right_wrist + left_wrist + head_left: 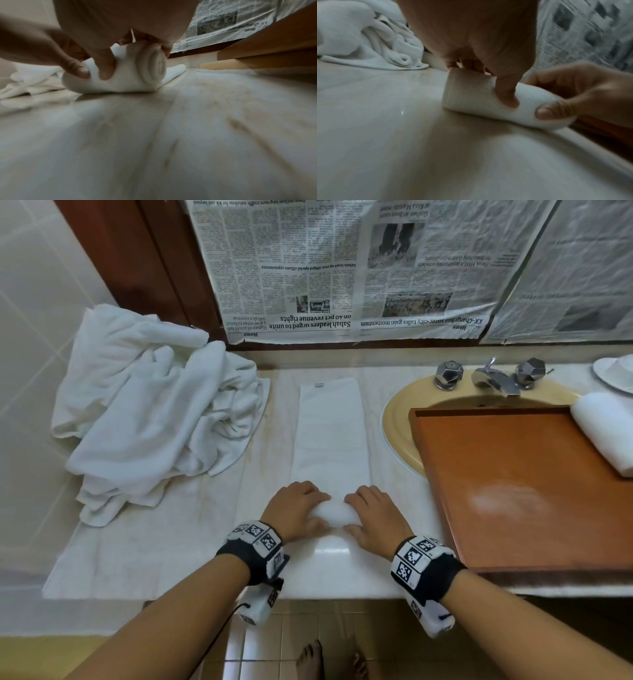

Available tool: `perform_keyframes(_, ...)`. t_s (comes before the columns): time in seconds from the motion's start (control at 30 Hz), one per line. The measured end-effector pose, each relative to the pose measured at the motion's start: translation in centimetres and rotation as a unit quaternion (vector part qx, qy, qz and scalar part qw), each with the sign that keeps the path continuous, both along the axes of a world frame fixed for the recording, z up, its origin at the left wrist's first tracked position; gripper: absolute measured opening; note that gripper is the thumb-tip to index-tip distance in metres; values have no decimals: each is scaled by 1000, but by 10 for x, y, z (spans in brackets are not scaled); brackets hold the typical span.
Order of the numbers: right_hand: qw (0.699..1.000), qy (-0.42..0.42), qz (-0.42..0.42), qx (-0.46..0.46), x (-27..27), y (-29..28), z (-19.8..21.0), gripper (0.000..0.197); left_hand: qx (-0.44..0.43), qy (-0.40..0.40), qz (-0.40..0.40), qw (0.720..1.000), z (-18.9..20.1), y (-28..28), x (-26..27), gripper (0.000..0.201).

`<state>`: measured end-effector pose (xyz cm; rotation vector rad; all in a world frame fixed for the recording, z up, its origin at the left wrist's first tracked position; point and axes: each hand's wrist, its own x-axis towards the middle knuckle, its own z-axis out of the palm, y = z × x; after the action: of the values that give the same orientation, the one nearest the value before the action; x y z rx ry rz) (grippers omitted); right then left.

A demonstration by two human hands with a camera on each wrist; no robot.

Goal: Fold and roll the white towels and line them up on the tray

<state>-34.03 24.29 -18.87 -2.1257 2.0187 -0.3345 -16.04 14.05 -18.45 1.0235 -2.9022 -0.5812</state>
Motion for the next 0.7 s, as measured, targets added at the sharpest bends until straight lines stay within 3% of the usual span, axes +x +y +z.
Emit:
perform_keyframes(0.1, 984, -133, -35, 114, -7, -8, 12, 42, 97, -14, 33, 995, 10, -5, 2, 50)
perform_keyframes(0.2, 922, -316, -117, 191, -7, -13, 20, 15, 171, -6, 80, 982, 11, -5, 2, 35)
perform_keyframes(0.23, 909, -341, -136, 199, -5, -15, 20, 10, 177, -12, 90, 980, 10, -3, 1, 35)
perform_keyframes(0.27, 909, -331, -150, 203, -4, -17, 18, 10, 155, -25, 95, 983, 9, -1, -1, 35)
perform_keyframes(0.33, 936, -241, -177, 185, 1, -21, 10, 22, 33, -36, 98, 994, 8, 5, -3, 33)
perform_keyframes(0.4, 956, -137, -222, 136, 8, -21, 8, 27, -71, 39, 89, 993, 10, 13, -4, 28)
perform_keyframes(0.47, 975, -57, -207, 50, 20, -16, 12, 20, -131, 105, 47, 985, 3, 21, -1, 31)
perform_keyframes(0.6, 990, 0, -107, -92, 40, 1, 2, 35, -152, 138, 16, 979, -8, 35, 6, 19)
perform_keyframes(0.7, 991, 42, -91, -92, 41, 10, -5, 32, -148, 120, -7, 982, -14, 40, 15, 37)
